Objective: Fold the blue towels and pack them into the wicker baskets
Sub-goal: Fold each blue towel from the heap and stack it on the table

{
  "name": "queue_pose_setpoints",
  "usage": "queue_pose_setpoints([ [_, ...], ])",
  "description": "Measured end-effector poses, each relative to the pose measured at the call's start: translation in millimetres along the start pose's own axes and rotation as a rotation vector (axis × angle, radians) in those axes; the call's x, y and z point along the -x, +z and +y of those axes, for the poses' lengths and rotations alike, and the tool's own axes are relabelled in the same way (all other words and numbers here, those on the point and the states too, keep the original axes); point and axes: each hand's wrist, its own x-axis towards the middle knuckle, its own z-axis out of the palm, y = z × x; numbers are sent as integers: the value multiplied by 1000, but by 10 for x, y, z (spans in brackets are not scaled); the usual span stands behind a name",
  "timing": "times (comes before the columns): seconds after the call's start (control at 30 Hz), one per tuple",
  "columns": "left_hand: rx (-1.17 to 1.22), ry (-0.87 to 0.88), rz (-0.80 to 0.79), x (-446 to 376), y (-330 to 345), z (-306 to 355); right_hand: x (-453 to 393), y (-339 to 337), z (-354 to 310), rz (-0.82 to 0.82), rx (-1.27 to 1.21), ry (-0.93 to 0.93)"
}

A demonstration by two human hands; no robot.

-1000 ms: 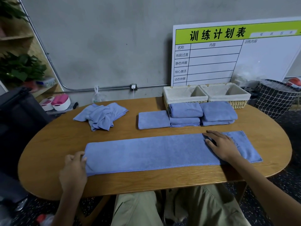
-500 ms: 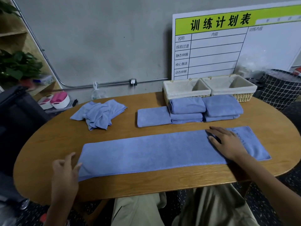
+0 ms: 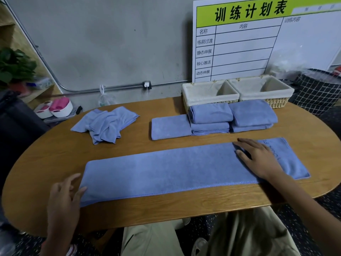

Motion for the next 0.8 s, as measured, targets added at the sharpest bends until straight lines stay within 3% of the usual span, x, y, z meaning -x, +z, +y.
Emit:
queue_pose_setpoints([
  [0.4,2,51,78,53,0,-8,18,-30,-30,-37,-8,27],
  [0.57,-315,261,-21,-58,2,11,14,-30,-33,-62,10,33],
  [0.7,-180,386,-106,-77,330,739,2,-25,-22,-72,17,28],
  [0.8,-152,345,-257,-24,701,1086,-19,-35,-4,-103,-17,20],
])
